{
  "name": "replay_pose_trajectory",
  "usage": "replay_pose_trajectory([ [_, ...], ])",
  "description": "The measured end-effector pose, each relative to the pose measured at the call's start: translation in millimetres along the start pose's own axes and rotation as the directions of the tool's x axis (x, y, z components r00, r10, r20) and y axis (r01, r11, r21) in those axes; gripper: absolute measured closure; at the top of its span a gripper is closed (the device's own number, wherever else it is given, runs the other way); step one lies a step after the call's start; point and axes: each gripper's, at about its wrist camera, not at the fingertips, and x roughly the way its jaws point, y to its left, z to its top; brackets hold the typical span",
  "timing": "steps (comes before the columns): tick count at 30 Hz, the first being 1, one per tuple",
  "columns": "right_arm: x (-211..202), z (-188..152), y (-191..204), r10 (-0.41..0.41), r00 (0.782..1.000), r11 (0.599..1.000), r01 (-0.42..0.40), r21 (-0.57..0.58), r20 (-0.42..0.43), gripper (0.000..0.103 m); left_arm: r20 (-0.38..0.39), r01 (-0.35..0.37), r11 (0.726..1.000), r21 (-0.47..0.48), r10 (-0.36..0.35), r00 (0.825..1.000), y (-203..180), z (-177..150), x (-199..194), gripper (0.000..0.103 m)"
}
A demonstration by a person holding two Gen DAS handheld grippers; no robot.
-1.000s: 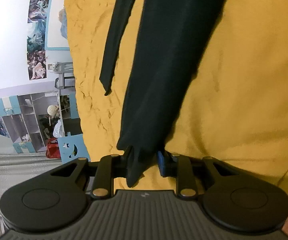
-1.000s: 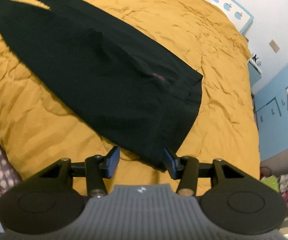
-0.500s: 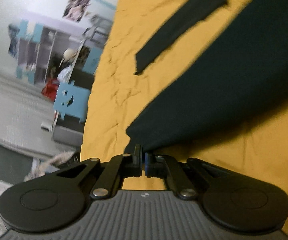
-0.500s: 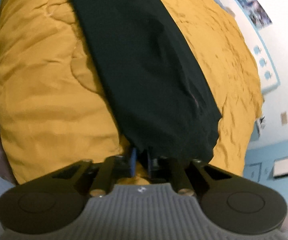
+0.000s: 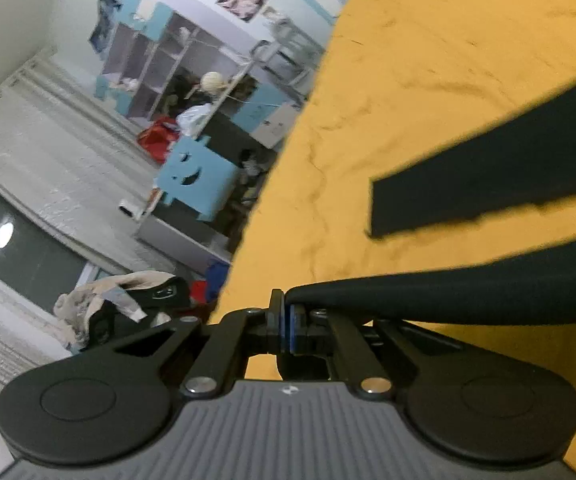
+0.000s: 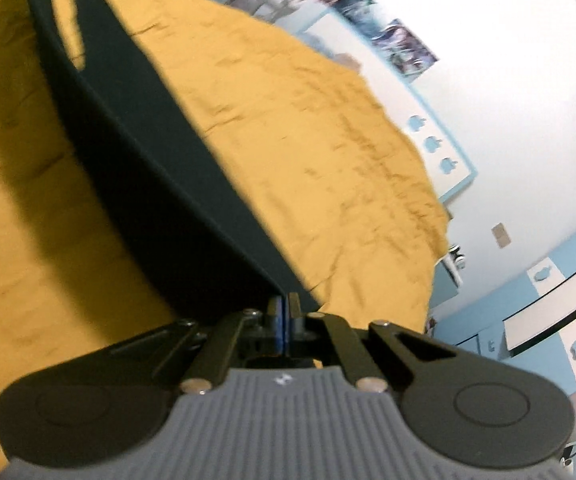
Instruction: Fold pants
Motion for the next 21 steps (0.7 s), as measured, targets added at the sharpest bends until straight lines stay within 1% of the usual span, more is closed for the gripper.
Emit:
replay_pose_trajectory([
  [5, 59.3, 28.5, -43.7, -0.008, 1.000, 0.997, 0.008, 0.071, -0.010, 0.103, -0.032, -0.036, 0.998, -0.050, 0.034, 0.999, 4.9, 52.7, 19.8, 0.101],
  [9, 116.3, 43.3, -61.9, 0.029, 0.999, 0.994, -0.025, 0.108, -0.035, 0.103, -0.068, -0.042, 0.998, -0.036, 0.040, 0.997, -12.5, 87.5, 47.5, 0.101],
  [12, 166.4, 50.6, -63.5, 0.065, 0.995, 0.990, -0.056, 0.127, -0.069, 0.103, -0.089, -0.048, 0.999, 0.017, 0.050, 0.995, -35.1, 103.1, 71.1, 0.101],
  [16, 217.6, 50.7, -57.2, 0.120, 0.985, 0.984, -0.102, 0.146, -0.122, 0.103, -0.107, -0.057, 0.992, 0.109, 0.069, 0.992, -71.2, 115.2, 102.0, 0.101],
  [21, 272.4, 42.8, -44.6, 0.204, 0.959, 0.969, -0.169, 0.179, -0.198, 0.103, -0.138, -0.041, 0.980, 0.196, 0.069, 0.988, -108.0, 123.0, 132.9, 0.101],
])
